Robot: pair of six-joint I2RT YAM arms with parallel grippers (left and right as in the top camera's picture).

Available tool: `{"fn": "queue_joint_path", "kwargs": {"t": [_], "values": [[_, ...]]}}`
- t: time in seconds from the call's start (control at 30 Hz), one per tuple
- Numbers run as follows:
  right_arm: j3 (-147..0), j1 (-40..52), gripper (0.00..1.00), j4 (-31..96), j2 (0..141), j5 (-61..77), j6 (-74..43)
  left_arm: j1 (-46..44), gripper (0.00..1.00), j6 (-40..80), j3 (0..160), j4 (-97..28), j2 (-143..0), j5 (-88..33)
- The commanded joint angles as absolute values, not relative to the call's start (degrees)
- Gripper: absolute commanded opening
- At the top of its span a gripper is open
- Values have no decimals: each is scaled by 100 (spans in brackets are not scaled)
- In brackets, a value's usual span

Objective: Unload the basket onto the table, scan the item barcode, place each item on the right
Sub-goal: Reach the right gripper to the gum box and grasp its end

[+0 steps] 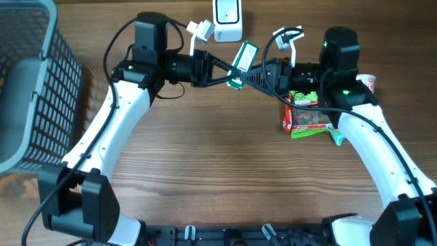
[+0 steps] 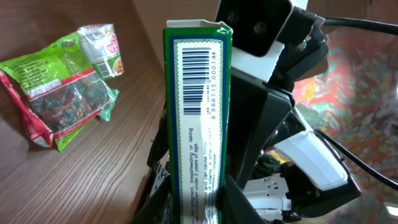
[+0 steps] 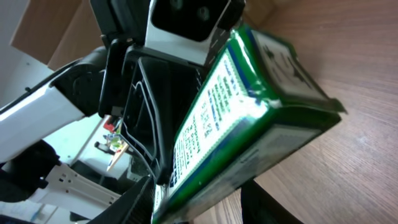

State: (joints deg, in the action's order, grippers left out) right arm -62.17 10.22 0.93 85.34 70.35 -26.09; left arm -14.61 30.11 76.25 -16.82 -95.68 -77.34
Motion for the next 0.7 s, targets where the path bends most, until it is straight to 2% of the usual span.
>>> {"fn": "queue_joint_path", "kwargs": {"t": [0.0, 0.17, 0.47, 0.67], "values": [[-6173, 1055, 43, 47, 8628, 7185, -2733, -1472, 18, 3052, 7712, -1643, -9524, -7905], [-6173, 1055, 35, 43, 8628, 7185, -2714, -1472, 18, 3052, 7712, -1645, -9524, -7905], [-6173, 1219, 38, -390, 8628, 7142, -2860, -1472, 19, 3052, 7712, -1645, -9524, -7905], [-6173, 1221, 32, -381, 8628, 7070, -2864, -1472, 21, 3050, 7712, -1614, -9524, -7902]]}}
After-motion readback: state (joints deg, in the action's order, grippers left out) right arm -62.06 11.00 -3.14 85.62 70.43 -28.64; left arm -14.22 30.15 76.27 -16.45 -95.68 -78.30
